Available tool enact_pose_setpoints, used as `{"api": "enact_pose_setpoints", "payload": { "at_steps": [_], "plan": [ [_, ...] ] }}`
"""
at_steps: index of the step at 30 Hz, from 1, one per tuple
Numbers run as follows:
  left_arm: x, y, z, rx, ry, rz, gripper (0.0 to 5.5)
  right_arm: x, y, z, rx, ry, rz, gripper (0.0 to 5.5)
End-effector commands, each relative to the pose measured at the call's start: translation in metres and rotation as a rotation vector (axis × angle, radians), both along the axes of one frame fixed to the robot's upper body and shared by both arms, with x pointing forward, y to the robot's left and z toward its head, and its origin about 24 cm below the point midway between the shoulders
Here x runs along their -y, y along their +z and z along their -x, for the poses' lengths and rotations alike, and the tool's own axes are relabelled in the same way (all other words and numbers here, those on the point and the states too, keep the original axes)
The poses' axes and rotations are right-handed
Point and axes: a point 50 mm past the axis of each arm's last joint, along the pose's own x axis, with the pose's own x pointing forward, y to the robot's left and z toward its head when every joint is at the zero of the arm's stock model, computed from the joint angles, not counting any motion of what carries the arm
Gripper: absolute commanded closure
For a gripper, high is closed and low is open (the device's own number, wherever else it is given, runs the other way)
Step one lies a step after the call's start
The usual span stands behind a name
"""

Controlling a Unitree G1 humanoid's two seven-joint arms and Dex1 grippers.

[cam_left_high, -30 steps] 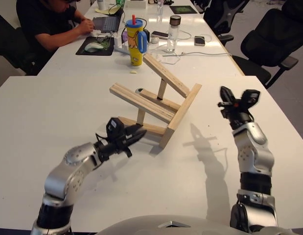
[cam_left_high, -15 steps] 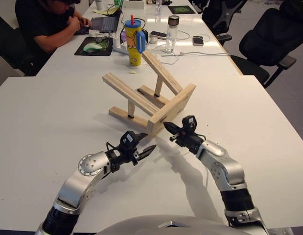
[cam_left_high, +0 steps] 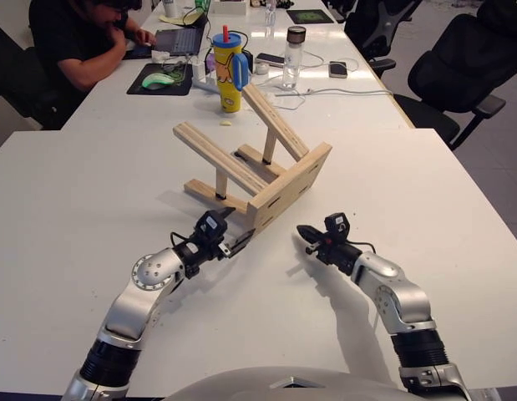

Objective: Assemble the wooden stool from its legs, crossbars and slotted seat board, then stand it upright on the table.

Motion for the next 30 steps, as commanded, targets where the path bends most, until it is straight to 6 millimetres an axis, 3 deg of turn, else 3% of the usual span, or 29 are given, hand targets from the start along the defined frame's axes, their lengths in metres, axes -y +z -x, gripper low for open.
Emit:
{"api": "enact_pose_setpoints", "payload": {
  "at_steps": [1, 5, 8, 20, 22, 26, 30],
  "plan": [
    [0.006, -0.001, -0.013, 0.003, 0.024, 0.001, 1.68, 0.001, 0.003, -0.005, 0.009, 0.002, -0.012, 5.5],
    [0.011, 0.0, -0.022, -0.004, 0.057, 0.022, 1.68, 0.002, -0.001, -0.006, -0.006, 0.005, -0.004, 5.5],
    [0.012, -0.002, -0.024, -0.031, 0.054, 0.031, 1.99, 0.004, -0.003, -0.006, -0.012, -0.001, -0.001, 5.5],
    [0.011, -0.006, -0.023, -0.151, 0.013, 0.025, 3.81, 0.006, -0.011, -0.005, -0.034, -0.053, -0.019, 5.5],
    [0.014, -0.001, -0.025, -0.17, -0.001, 0.059, 4.09, 0.007, -0.015, -0.004, -0.048, -0.068, -0.024, 5.5],
    [0.018, 0.016, -0.03, -0.225, -0.011, 0.18, 4.11, 0.01, -0.023, -0.001, -0.081, -0.111, -0.054, 5.5],
    [0.026, 0.047, -0.037, -0.312, -0.023, 0.422, 4.11, 0.014, -0.033, 0.003, -0.123, -0.137, -0.052, 5.5]
  ]
}}
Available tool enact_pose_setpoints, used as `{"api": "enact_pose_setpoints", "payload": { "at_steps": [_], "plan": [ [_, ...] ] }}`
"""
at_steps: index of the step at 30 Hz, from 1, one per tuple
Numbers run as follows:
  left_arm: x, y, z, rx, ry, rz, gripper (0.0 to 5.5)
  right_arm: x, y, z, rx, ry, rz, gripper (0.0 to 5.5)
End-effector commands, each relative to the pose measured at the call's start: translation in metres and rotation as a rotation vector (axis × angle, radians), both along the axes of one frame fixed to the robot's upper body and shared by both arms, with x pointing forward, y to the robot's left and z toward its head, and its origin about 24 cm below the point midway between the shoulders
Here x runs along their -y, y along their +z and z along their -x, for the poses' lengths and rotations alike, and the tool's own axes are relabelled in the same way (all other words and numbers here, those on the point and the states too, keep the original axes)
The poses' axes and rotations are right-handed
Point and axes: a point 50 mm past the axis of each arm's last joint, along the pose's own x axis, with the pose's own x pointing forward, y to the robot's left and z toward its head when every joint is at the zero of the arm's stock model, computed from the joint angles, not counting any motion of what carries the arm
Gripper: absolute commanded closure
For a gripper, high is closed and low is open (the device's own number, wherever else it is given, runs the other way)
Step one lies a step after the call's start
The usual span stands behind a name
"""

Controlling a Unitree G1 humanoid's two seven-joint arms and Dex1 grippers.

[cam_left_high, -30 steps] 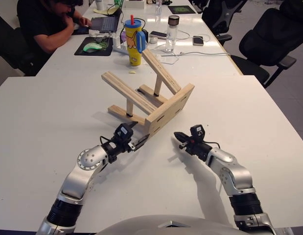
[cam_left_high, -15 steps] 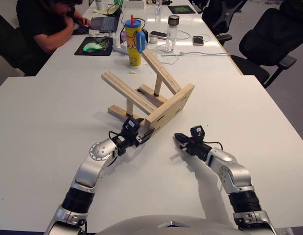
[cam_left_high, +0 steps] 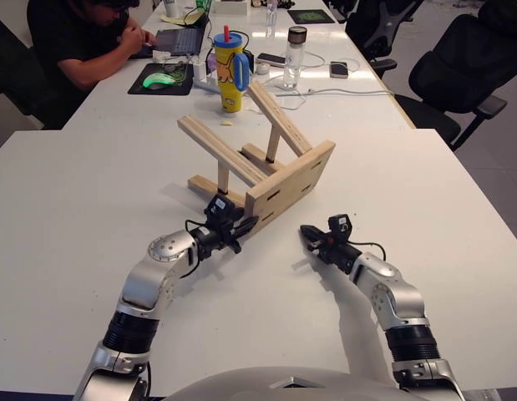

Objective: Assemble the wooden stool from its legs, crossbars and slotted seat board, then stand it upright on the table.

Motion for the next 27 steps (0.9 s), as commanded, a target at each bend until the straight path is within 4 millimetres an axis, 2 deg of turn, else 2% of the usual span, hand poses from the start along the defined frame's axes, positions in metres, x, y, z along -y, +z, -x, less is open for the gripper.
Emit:
{"api": "enact_pose_setpoints", "payload": {
  "at_steps": [1, 4, 6, 10, 12, 13, 16, 21, 23, 24, 27],
  "plan": [
    [0.017, 0.051, -0.011, -0.077, -0.011, 0.388, 4.11, 0.005, -0.022, 0.01, -0.106, -0.04, 0.004, 5.5],
    [0.019, 0.088, -0.02, -0.129, -0.015, 0.68, 4.11, 0.002, -0.029, 0.014, -0.135, -0.036, -0.001, 5.5],
    [0.013, 0.117, -0.032, -0.139, 0.03, 0.886, 4.11, -0.001, -0.031, 0.014, -0.147, -0.027, -0.001, 5.5],
    [-0.02, 0.174, -0.059, -0.14, 0.21, 1.242, 4.13, -0.009, -0.034, 0.013, -0.157, -0.007, -0.011, 5.5],
    [-0.038, 0.191, -0.069, -0.124, 0.307, 1.317, 4.16, -0.012, -0.035, 0.012, -0.162, -0.005, -0.012, 5.5],
    [-0.046, 0.193, -0.072, -0.134, 0.355, 1.348, 4.18, -0.013, -0.035, 0.012, -0.164, -0.004, -0.013, 5.5],
    [-0.061, 0.182, -0.079, -0.195, 0.505, 1.386, 4.18, -0.017, -0.038, 0.011, -0.172, 0.007, -0.004, 5.5],
    [-0.068, 0.131, -0.086, -0.331, 0.684, 1.318, 4.18, -0.018, -0.039, 0.007, -0.171, 0.013, 0.013, 5.5],
    [-0.07, 0.118, -0.087, -0.351, 0.702, 1.315, 4.18, -0.019, -0.039, 0.007, -0.172, 0.013, 0.018, 5.5],
    [-0.073, 0.11, -0.088, -0.36, 0.729, 1.311, 3.82, -0.019, -0.039, 0.007, -0.173, 0.015, 0.021, 5.5],
    [-0.084, 0.095, -0.09, -0.362, 0.779, 1.293, 3.39, -0.02, -0.04, 0.008, -0.177, 0.02, 0.028, 5.5]
  ]
}}
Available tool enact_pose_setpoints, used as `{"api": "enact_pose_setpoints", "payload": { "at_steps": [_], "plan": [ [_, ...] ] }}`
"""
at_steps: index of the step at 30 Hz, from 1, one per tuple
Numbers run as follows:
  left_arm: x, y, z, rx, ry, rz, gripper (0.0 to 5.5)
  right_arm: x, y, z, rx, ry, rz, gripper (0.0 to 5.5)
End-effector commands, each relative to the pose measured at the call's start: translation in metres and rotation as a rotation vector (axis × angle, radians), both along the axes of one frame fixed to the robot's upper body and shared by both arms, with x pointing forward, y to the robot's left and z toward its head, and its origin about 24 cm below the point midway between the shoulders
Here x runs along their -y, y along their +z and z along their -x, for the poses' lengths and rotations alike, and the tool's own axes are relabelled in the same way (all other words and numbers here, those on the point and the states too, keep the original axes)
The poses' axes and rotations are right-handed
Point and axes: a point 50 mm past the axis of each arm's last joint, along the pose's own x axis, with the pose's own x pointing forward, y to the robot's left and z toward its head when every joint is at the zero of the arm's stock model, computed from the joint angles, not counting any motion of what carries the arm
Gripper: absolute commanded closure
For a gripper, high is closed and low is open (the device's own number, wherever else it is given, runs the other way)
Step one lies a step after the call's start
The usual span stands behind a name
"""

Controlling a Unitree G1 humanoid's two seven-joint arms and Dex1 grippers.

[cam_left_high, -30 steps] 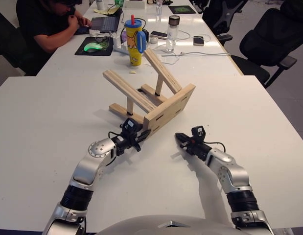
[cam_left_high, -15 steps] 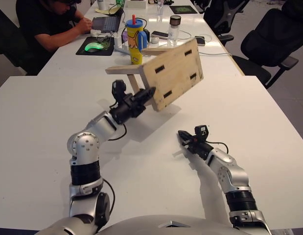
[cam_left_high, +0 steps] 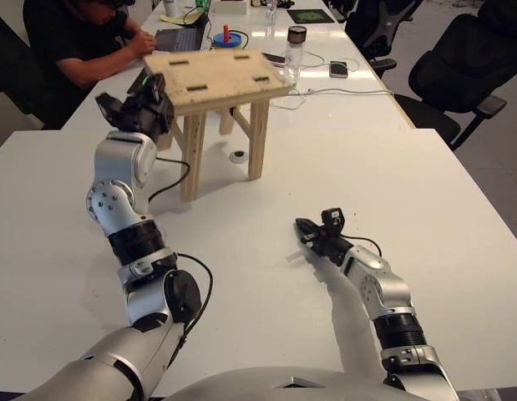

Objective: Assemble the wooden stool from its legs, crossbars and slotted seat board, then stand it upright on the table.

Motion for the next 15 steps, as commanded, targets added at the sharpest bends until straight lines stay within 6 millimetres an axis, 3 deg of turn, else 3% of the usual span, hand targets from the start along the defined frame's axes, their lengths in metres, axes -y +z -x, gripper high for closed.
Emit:
{"api": "enact_pose_setpoints", "payload": {
  "at_steps": [1, 4, 7, 12, 15],
  "plan": [
    [-0.012, -0.013, -0.004, 0.004, 0.022, -0.012, 3.27, -0.005, -0.034, 0.021, -0.182, 0.009, 0.016, 5.5],
    [-0.029, -0.026, -0.002, -0.01, 0.071, -0.009, 2.71, -0.006, -0.033, 0.021, -0.183, 0.021, 0.021, 5.5],
    [-0.042, -0.027, 0.016, 0.074, 0.115, -0.07, 2.22, -0.004, -0.033, 0.023, -0.191, 0.023, 0.019, 5.5],
    [-0.051, -0.046, 0.045, 0.083, 0.128, -0.354, 2.22, -0.001, -0.034, 0.028, -0.205, 0.024, 0.02, 5.5],
    [-0.041, -0.053, 0.068, 0.248, -0.13, -0.462, 2.4, 0.001, -0.034, 0.031, -0.209, 0.015, 0.024, 5.5]
  ]
}}
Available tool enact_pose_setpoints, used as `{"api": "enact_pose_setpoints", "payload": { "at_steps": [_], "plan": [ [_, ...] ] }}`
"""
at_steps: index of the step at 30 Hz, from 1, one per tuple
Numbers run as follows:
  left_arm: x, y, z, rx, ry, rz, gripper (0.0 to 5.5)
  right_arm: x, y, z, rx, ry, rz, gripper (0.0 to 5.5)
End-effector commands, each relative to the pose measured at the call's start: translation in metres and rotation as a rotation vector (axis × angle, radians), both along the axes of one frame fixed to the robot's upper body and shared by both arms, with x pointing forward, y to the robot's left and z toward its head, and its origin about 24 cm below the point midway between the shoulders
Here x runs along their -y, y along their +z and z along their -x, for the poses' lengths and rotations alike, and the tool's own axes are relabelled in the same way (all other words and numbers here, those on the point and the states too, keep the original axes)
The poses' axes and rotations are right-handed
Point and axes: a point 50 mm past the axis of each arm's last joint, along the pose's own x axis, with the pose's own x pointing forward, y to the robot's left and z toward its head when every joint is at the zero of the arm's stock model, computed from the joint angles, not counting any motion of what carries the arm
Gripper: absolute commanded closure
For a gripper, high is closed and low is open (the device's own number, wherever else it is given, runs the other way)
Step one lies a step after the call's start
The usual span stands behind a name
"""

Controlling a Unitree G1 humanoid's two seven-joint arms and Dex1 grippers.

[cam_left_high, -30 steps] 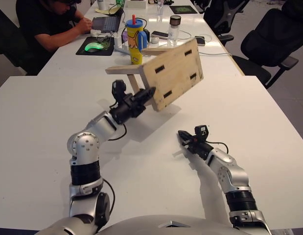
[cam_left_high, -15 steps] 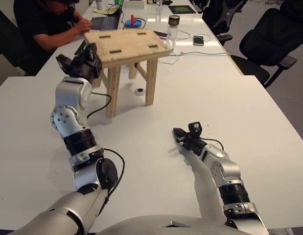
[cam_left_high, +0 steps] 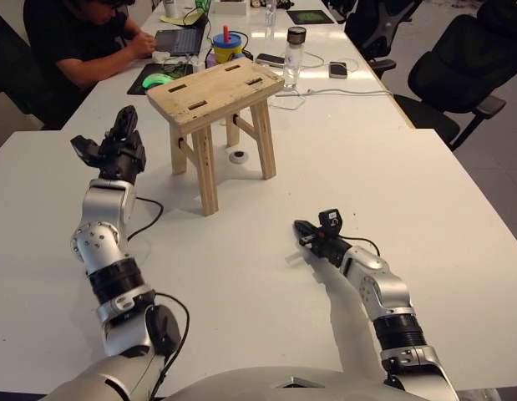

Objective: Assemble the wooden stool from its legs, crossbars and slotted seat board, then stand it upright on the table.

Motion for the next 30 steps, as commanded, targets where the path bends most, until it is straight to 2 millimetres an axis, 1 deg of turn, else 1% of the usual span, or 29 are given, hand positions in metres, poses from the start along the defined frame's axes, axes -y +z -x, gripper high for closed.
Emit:
{"api": "enact_pose_setpoints", "payload": {
  "at_steps": [1, 2, 3, 4, 5, 8, 10, 13, 15, 17, 19, 20, 21, 22, 23, 24, 25, 27, 29, 30],
  "plan": [
    [0.021, -0.01, 0.035, 0.115, -0.455, -0.269, 2.57, 0.004, -0.035, 0.029, -0.198, -0.021, -0.002, 5.5],
    [0.033, -0.016, 0.048, 0.092, -0.655, -0.385, 2.62, 0.004, -0.035, 0.029, -0.199, -0.024, -0.003, 5.5],
    [0.044, -0.02, 0.063, 0.074, -0.869, -0.488, 2.88, 0.005, -0.035, 0.03, -0.201, -0.02, 0.002, 5.5],
    [0.048, -0.022, 0.072, 0.063, -0.987, -0.544, 2.91, 0.005, -0.035, 0.03, -0.201, -0.017, 0.005, 5.5],
    [0.051, -0.02, 0.074, 0.075, -1.059, -0.591, 2.91, 0.004, -0.034, 0.03, -0.201, -0.014, 0.005, 5.5],
    [0.068, -0.018, 0.065, 0.135, -1.194, -0.777, 2.91, 0.003, -0.033, 0.027, -0.198, -0.007, 0.008, 5.5],
    [0.079, -0.026, 0.049, 0.162, -1.199, -0.911, 3.21, 0.002, -0.032, 0.024, -0.195, 0.002, 0.01, 5.5],
    [0.077, -0.046, 0.015, 0.147, -1.128, -1.226, 3.24, -0.001, -0.029, 0.019, -0.187, 0.031, 0.02, 5.5],
    [0.074, -0.049, -0.007, 0.15, -1.087, -1.291, 3.24, -0.003, -0.028, 0.015, -0.183, 0.048, 0.024, 5.5],
    [0.055, -0.054, -0.04, 0.037, -0.95, -1.505, 3.24, -0.007, -0.028, 0.011, -0.178, 0.074, 0.033, 5.5],
    [0.027, -0.044, -0.067, -0.093, -0.739, -1.713, 3.24, -0.008, -0.026, 0.008, -0.171, 0.088, 0.035, 5.5],
    [0.012, -0.03, -0.079, -0.156, -0.575, -1.826, 3.24, -0.009, -0.026, 0.007, -0.17, 0.092, 0.039, 5.5],
    [0.001, -0.009, -0.09, -0.183, -0.402, -1.862, 3.24, -0.009, -0.026, 0.007, -0.168, 0.098, 0.046, 5.5],
    [-0.008, 0.004, -0.095, -0.209, -0.284, -1.914, 3.24, -0.01, -0.026, 0.007, -0.167, 0.102, 0.049, 5.5],
    [-0.016, 0.013, -0.098, -0.24, -0.209, -1.974, 3.24, -0.011, -0.026, 0.007, -0.168, 0.109, 0.051, 5.5],
    [-0.024, 0.018, -0.098, -0.279, -0.145, -2.009, 3.24, -0.013, -0.027, 0.008, -0.169, 0.117, 0.054, 5.5],
    [-0.032, 0.017, -0.096, -0.322, -0.106, -2.062, 3.24, -0.014, -0.028, 0.009, -0.171, 0.122, 0.057, 5.5],
    [-0.033, 0.007, -0.094, -0.321, -0.115, -2.023, 3.24, -0.016, -0.03, 0.011, -0.176, 0.127, 0.056, 5.5],
    [-0.028, -0.012, -0.089, -0.308, -0.168, -2.035, 3.24, -0.016, -0.029, 0.012, -0.176, 0.132, 0.053, 5.5],
    [-0.022, -0.024, -0.087, -0.281, -0.198, -1.983, 3.24, -0.015, -0.028, 0.011, -0.167, 0.133, 0.051, 5.5]
  ]
}}
